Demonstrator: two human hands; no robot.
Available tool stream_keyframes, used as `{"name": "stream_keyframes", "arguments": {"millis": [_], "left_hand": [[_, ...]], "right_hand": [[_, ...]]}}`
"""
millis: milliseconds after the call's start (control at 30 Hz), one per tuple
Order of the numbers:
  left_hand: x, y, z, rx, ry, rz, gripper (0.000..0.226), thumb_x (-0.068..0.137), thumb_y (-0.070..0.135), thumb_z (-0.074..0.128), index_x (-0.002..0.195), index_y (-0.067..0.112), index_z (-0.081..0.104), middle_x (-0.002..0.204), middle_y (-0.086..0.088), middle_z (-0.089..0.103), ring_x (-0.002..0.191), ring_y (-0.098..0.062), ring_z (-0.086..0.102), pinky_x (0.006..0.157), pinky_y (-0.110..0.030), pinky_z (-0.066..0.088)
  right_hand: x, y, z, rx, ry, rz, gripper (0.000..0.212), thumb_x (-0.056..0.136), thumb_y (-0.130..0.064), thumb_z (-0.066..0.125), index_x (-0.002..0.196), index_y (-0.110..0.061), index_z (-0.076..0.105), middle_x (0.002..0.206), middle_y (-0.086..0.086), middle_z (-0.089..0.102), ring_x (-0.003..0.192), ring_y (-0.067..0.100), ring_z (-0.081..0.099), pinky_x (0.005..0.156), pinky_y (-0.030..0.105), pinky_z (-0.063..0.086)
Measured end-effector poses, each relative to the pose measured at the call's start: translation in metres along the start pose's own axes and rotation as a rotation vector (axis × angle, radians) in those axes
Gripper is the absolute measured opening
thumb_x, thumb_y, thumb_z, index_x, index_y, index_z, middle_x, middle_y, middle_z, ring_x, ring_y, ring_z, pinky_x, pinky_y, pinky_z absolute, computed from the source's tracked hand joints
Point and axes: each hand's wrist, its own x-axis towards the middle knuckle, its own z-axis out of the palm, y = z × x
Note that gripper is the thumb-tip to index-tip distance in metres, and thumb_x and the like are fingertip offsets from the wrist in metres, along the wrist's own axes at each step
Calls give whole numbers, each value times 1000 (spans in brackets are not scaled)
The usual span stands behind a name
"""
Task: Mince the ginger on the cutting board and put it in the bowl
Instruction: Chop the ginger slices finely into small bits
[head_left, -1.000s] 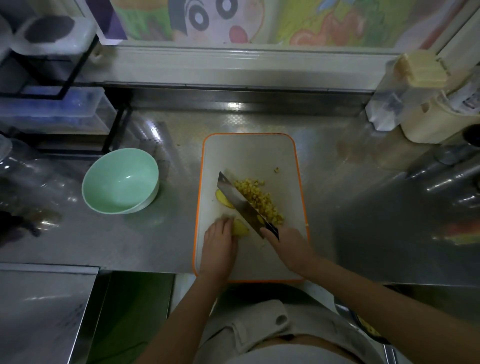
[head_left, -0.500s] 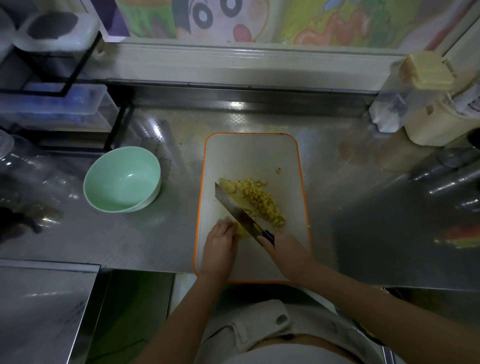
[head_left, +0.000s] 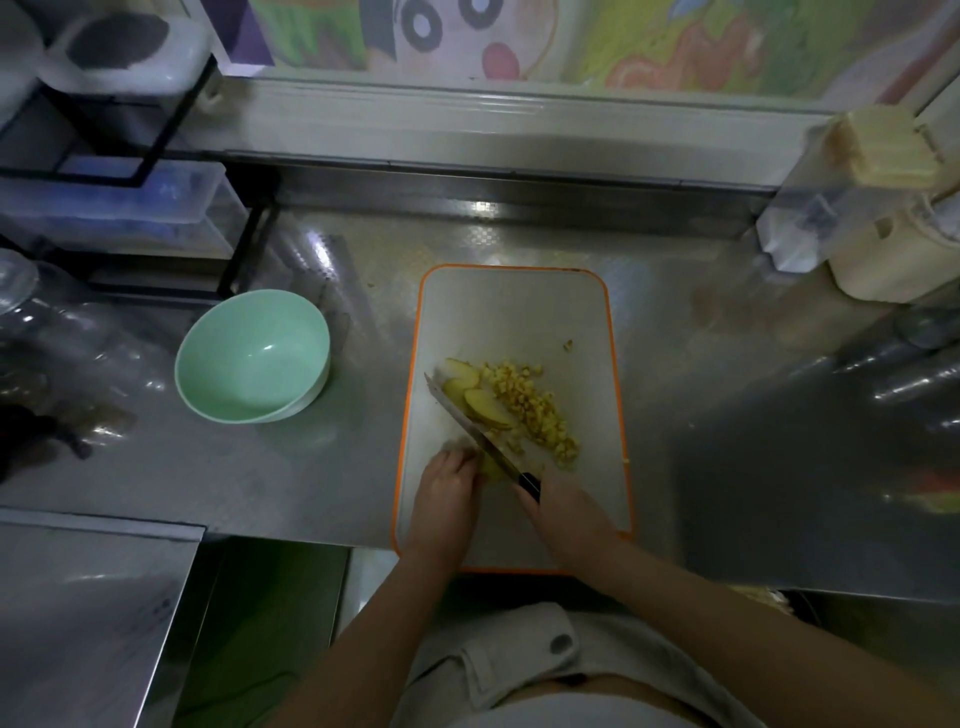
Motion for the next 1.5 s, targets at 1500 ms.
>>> {"name": "stream_keyframes", "arguments": {"millis": [1500], "left_hand": [[-3, 6, -7, -210, 72, -163, 13, 84, 5, 60, 93, 4, 69, 93, -14, 66, 88, -29, 61, 79, -22, 34]], "right_hand": [[-4, 3, -27, -49, -18, -82, 40, 98, -43, 39, 63, -23, 37, 58, -4, 42, 50, 7, 41, 43, 19, 26]]}}
